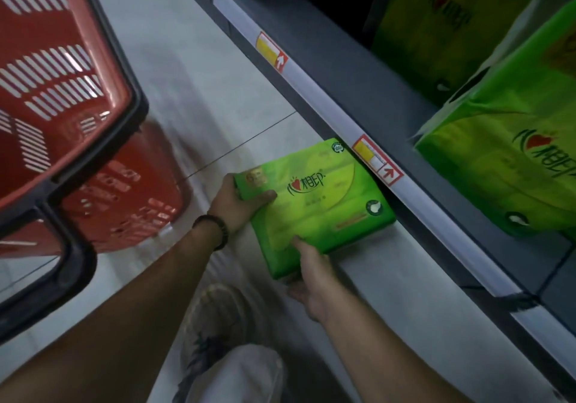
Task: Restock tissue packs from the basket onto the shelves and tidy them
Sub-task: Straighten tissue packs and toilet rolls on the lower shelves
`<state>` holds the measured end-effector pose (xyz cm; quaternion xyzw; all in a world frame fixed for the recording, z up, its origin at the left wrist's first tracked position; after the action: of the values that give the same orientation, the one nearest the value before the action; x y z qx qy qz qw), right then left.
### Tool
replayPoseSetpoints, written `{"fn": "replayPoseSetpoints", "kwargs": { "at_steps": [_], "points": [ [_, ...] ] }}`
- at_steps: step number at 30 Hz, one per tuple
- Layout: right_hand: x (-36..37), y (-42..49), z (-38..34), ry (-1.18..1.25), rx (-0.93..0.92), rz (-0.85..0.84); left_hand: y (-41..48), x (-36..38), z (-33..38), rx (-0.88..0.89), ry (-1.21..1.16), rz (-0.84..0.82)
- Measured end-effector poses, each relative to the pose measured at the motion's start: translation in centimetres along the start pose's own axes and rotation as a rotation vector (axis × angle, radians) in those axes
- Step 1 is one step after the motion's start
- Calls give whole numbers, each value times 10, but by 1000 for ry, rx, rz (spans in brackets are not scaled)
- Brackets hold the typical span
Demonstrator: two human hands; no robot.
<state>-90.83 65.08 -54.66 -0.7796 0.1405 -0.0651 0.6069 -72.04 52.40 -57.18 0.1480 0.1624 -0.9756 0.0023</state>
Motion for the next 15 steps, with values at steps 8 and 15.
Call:
{"fn": "replayPoseSetpoints", "kwargs": {
  "at_steps": [8, 15],
  "points": [
    [-25, -63, -32, 199, -271, 169, -21, -11, 80, 313, -166, 209],
    [-46, -119, -112, 151, -476, 121, -11, -24, 153, 577, -78, 296]
  ]
}}
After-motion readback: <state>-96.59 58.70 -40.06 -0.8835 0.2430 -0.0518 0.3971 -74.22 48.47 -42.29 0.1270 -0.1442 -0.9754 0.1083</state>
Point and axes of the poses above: each hand's wrist, its own y-axis towards the middle knuckle, its own x-axis out of the palm, z = x × y, the point moved 6 cm from there along y, towards the middle knuckle, and after that the axes turned 12 degrees about x, right-handed, at the moved point
